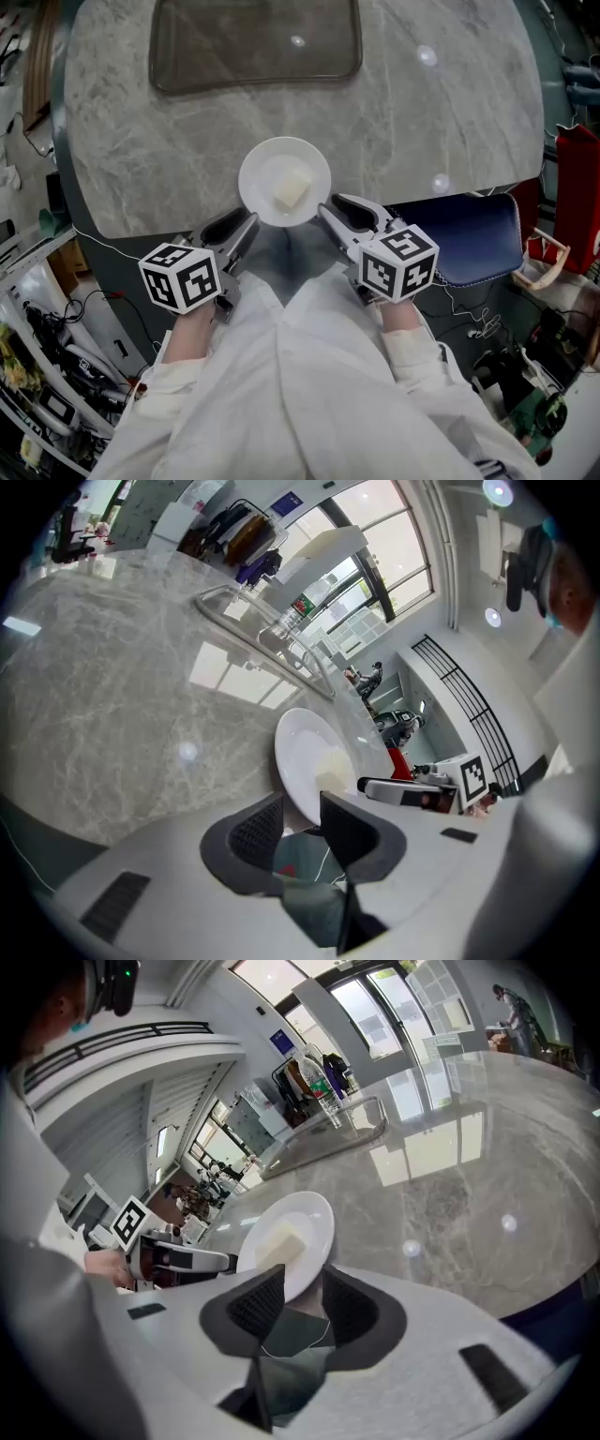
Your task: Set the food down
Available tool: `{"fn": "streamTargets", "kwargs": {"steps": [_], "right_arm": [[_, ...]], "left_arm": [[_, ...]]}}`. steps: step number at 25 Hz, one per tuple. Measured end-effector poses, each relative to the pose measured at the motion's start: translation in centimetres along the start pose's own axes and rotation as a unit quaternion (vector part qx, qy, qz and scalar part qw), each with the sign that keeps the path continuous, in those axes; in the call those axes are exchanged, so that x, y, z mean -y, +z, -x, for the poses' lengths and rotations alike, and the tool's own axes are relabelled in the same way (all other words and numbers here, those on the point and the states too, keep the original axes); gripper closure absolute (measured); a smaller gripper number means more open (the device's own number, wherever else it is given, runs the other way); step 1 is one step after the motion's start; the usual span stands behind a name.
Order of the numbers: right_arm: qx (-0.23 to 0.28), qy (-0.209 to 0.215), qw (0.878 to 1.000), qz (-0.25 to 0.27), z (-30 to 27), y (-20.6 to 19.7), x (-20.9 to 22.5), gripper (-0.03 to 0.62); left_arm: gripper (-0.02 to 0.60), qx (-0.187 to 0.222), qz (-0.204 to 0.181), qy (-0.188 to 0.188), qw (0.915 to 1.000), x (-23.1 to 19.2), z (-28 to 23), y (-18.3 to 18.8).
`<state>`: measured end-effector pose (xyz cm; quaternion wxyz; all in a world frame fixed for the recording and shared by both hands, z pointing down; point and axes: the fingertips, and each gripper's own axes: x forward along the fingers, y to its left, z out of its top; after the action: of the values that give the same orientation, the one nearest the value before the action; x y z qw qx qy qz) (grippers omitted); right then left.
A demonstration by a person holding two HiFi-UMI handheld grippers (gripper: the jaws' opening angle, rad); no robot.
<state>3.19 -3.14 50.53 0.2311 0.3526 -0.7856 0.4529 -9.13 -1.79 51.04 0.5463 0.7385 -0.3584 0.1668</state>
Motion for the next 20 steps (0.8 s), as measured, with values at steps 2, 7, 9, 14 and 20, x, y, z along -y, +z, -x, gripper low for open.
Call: {"fn": "streamTargets", "kwargs": {"steps": [2,7,9,14,20], "right_arm": [[-0.003,0.001,1.000,0.000,-0.15,-0.13,-0.03,0.500],[-0.005,0.006,1.000,-0.021,-0.41,-0.67,-0.32,0.500],[-0.006,0.006,1.000,-0.022,-0.53,-0.75,-0.38,0.500],[-0.009,0.006,0.999,-0.040,-0.77,-0.86,-0.22,0.500],[-0.007,-0.003,0.999,-0.050,-0.82,-0.95,0.31,0.517]], "left_arm": [[0.469,-0.002,0.003,-0.001,1.0000,-0.01,-0.13,0.02],[0.469,-0.013,0.007,-0.009,0.9998,0.36,-0.43,-0.43],[0.469,-0.014,0.011,-0.013,0.9997,0.64,-0.65,-0.54],[0.469,-0.004,0.028,-0.013,0.9995,0.50,-0.81,-0.39],[0.471,0.003,0.043,-0.022,0.9988,0.25,-0.81,-0.27]]}}
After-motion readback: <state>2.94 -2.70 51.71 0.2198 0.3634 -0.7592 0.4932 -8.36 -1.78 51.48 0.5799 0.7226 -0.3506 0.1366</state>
